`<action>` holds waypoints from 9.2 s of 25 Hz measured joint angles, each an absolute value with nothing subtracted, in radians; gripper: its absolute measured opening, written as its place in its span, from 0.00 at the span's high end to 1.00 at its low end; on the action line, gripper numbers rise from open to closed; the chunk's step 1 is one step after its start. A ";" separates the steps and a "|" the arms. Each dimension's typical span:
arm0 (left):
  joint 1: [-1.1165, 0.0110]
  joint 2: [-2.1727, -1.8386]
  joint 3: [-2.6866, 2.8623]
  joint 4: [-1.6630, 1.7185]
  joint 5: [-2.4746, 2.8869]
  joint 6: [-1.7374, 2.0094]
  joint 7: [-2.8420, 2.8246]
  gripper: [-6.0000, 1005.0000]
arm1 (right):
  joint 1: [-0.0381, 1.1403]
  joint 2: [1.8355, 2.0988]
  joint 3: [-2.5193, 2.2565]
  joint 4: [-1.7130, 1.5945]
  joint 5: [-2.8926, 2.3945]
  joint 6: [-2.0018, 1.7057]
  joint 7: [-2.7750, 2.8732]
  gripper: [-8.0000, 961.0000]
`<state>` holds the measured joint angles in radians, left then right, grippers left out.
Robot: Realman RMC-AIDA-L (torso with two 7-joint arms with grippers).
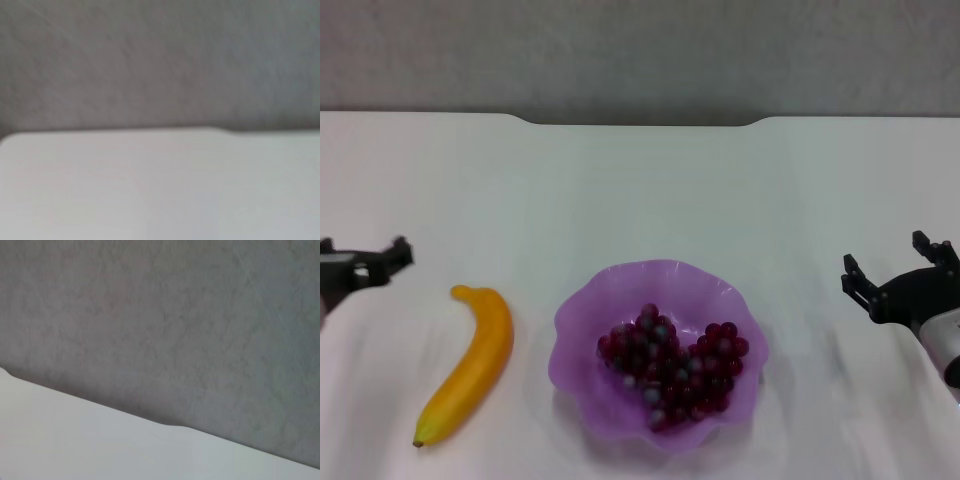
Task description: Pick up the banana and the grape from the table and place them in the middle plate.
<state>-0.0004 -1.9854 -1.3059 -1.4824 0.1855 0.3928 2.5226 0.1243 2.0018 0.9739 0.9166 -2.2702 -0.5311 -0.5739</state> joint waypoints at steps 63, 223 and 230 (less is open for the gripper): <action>-0.250 -2.031 -1.259 -1.299 -0.219 0.734 2.842 0.14 | 0.150 2.003 0.945 0.880 -2.278 -0.537 -0.581 0.07; -0.087 -2.041 -1.151 -1.246 0.249 -0.239 2.545 0.09 | 0.188 2.004 0.931 0.851 -2.276 -0.538 -0.575 0.07; -0.107 -2.045 -1.377 -0.883 0.135 -0.683 2.632 0.09 | 0.190 2.005 0.931 0.849 -2.272 -0.538 -0.575 0.07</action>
